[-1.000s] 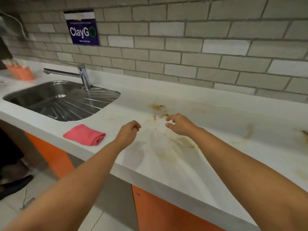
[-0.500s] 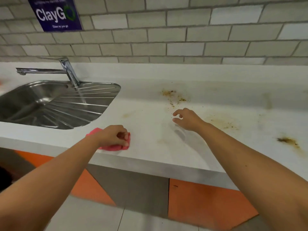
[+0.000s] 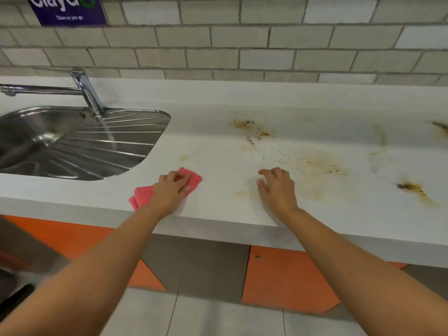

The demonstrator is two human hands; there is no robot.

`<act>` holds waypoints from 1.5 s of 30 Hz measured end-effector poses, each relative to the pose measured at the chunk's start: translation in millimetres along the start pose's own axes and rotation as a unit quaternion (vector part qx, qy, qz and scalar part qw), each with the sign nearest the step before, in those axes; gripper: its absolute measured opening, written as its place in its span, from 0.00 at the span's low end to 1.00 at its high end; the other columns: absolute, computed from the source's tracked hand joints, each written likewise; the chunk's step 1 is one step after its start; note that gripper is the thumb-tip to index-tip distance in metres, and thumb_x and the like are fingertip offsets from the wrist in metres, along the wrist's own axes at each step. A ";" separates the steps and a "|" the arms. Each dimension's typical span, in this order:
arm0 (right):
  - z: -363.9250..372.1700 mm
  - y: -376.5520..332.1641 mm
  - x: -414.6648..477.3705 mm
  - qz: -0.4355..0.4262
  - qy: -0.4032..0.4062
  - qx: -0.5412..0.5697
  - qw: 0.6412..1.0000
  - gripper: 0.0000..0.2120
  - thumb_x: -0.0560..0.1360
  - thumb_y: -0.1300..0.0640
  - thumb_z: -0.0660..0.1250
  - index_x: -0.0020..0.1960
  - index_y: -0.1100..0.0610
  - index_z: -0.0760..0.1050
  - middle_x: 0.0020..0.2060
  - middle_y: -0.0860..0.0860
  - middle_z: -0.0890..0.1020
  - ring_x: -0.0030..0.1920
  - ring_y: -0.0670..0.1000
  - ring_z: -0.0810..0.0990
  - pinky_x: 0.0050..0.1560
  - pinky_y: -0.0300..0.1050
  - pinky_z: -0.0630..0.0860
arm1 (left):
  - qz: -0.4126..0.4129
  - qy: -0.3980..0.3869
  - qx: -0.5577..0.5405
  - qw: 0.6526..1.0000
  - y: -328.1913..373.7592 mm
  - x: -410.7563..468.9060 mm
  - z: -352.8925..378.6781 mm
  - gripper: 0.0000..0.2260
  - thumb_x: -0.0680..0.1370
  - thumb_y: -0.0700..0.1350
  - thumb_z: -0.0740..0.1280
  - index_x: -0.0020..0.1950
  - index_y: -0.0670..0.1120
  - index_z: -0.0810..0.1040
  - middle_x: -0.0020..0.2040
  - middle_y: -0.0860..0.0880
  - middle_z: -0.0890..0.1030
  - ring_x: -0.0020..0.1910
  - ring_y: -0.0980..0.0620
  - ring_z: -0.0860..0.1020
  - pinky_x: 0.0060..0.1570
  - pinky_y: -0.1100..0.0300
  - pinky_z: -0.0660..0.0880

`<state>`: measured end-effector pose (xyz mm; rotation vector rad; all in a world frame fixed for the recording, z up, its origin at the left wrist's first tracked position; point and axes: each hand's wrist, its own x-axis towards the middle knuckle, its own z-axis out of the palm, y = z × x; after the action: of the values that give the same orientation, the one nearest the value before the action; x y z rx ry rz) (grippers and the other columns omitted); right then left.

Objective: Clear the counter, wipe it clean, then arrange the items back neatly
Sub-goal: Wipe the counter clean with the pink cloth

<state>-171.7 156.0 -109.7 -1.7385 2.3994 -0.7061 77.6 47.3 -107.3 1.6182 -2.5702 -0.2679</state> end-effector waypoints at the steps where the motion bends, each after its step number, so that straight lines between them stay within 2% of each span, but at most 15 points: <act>1: 4.7 0.9 -4.9 0.007 0.017 -0.006 1.000 0.17 0.80 0.55 0.57 0.67 0.56 0.70 0.61 0.56 0.73 0.66 0.57 0.65 0.63 0.49 0.62 | 0.008 -0.016 0.009 1.000 14.7 -0.6 3.7 0.20 0.82 0.50 0.52 0.74 0.54 0.59 0.72 0.47 0.61 0.67 0.41 0.62 0.63 0.50 0.65; 4: 12.1 2.3 -12.9 0.029 0.045 -0.005 0.999 0.18 0.80 0.54 0.56 0.68 0.57 0.69 0.62 0.57 0.72 0.69 0.58 0.63 0.66 0.53 0.60 | 0.070 -0.061 0.016 0.996 40.5 -4.6 4.8 0.20 0.82 0.48 0.51 0.75 0.52 0.57 0.74 0.48 0.59 0.66 0.42 0.62 0.66 0.50 0.64; 7: 11.9 3.4 -16.9 0.055 0.064 -0.011 0.996 0.20 0.81 0.52 0.51 0.69 0.57 0.68 0.64 0.58 0.71 0.71 0.60 0.61 0.68 0.55 0.59 | 0.101 -0.035 0.053 0.993 27.2 -3.8 0.6 0.21 0.82 0.51 0.50 0.75 0.51 0.58 0.74 0.50 0.60 0.65 0.44 0.64 0.65 0.52 0.63; 10: 13.8 2.2 -21.0 0.064 0.082 -0.019 0.994 0.27 0.78 0.47 0.44 0.67 0.58 0.69 0.62 0.60 0.73 0.70 0.62 0.63 0.68 0.58 0.61 | 0.057 0.031 0.072 0.995 7.3 -0.1 7.2 0.21 0.82 0.51 0.47 0.75 0.49 0.59 0.73 0.49 0.61 0.67 0.45 0.63 0.64 0.50 0.61; 14: 16.3 1.2 -19.7 0.075 0.102 -0.029 0.992 0.30 0.76 0.46 0.42 0.64 0.60 0.72 0.57 0.61 0.75 0.65 0.64 0.69 0.64 0.59 0.67 | -0.021 -0.005 0.039 0.999 -11.4 47.3 7.7 0.23 0.82 0.49 0.44 0.76 0.43 0.52 0.77 0.46 0.52 0.75 0.47 0.52 0.72 0.44 0.49; 21: 20.2 -3.2 -18.5 0.128 0.137 -0.043 0.981 0.28 0.77 0.47 0.43 0.63 0.61 0.72 0.57 0.60 0.75 0.63 0.61 0.70 0.64 0.57 0.68 | -0.026 -0.021 0.022 0.999 -27.8 133.8 -0.7 0.23 0.82 0.48 0.46 0.75 0.40 0.52 0.76 0.41 0.53 0.75 0.43 0.53 0.71 0.41 0.49; 23: 20.2 -4.1 -17.1 0.136 0.151 -0.049 0.978 0.27 0.78 0.47 0.44 0.63 0.61 0.72 0.56 0.59 0.75 0.62 0.60 0.70 0.62 0.55 0.68 | 0.015 -0.024 0.017 0.999 -15.8 144.5 -1.5 0.23 0.82 0.47 0.46 0.75 0.40 0.52 0.76 0.41 0.53 0.74 0.43 0.53 0.71 0.42 0.52; 25: 20.0 -5.2 -16.8 0.149 0.165 -0.047 0.974 0.24 0.78 0.49 0.47 0.63 0.62 0.72 0.55 0.59 0.75 0.60 0.60 0.70 0.61 0.53 0.68 | 0.098 -0.038 0.007 0.994 6.6 134.3 2.5 0.22 0.82 0.47 0.46 0.75 0.41 0.53 0.77 0.42 0.52 0.75 0.44 0.53 0.72 0.45 0.53; 29: 19.9 -6.7 -17.4 0.166 0.190 -0.044 0.967 0.25 0.78 0.49 0.47 0.61 0.63 0.73 0.55 0.60 0.75 0.59 0.60 0.70 0.59 0.53 0.68 | 0.284 -0.099 -0.033 0.953 38.5 60.5 12.5 0.24 0.82 0.52 0.45 0.77 0.47 0.48 0.78 0.49 0.45 0.77 0.50 0.46 0.74 0.51 0.44; 31: 19.2 -6.9 -17.8 0.179 0.196 -0.045 0.963 0.23 0.78 0.50 0.49 0.62 0.63 0.72 0.56 0.61 0.75 0.60 0.60 0.70 0.60 0.53 0.68 | 0.317 -0.104 -0.024 0.942 25.3 45.5 13.8 0.25 0.82 0.55 0.45 0.77 0.49 0.46 0.77 0.52 0.43 0.76 0.53 0.44 0.74 0.52 0.40; 33: 19.4 -6.4 -18.7 0.193 0.203 -0.048 0.959 0.21 0.78 0.52 0.51 0.62 0.63 0.72 0.56 0.60 0.75 0.60 0.59 0.69 0.60 0.51 0.67 | 0.283 -0.082 -0.018 0.955 3.8 69.3 11.4 0.26 0.81 0.56 0.45 0.77 0.49 0.46 0.77 0.52 0.44 0.76 0.54 0.45 0.73 0.50 0.40; 37: 22.7 -1.0 -18.2 0.214 0.238 -0.054 0.946 0.21 0.78 0.52 0.51 0.62 0.63 0.72 0.55 0.60 0.75 0.58 0.59 0.70 0.58 0.50 0.67 | 0.131 -0.042 0.009 0.990 -22.5 158.9 4.7 0.25 0.82 0.52 0.46 0.76 0.42 0.52 0.77 0.45 0.51 0.76 0.47 0.51 0.73 0.42 0.47; 39: 22.9 -1.3 -17.2 0.221 0.255 -0.046 0.940 0.21 0.79 0.52 0.51 0.62 0.63 0.72 0.54 0.59 0.76 0.57 0.58 0.70 0.58 0.48 0.67 | 0.115 -0.025 0.021 0.993 -7.9 176.8 5.9 0.25 0.82 0.51 0.46 0.76 0.41 0.53 0.77 0.43 0.53 0.75 0.46 0.53 0.72 0.41 0.49; 42: 22.3 -1.0 -18.2 0.227 0.267 -0.031 0.936 0.21 0.79 0.53 0.50 0.64 0.62 0.71 0.56 0.58 0.75 0.59 0.57 0.69 0.59 0.46 0.66 | 0.213 -0.056 -0.005 0.976 52.2 139.4 21.3 0.24 0.82 0.51 0.45 0.76 0.42 0.50 0.77 0.44 0.51 0.76 0.47 0.50 0.73 0.44 0.45; 45: 17.5 -3.5 -18.1 0.245 0.283 0.017 0.927 0.23 0.78 0.50 0.48 0.65 0.60 0.70 0.58 0.57 0.74 0.62 0.56 0.68 0.60 0.41 0.63 | 0.355 -0.098 -0.032 0.929 107.2 57.8 32.1 0.24 0.82 0.53 0.44 0.77 0.46 0.47 0.78 0.47 0.46 0.77 0.49 0.46 0.73 0.49 0.41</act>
<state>-156.4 166.3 -127.2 -0.9114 2.9767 -1.2801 -47.8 43.7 -118.5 0.5722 -3.0391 -0.4493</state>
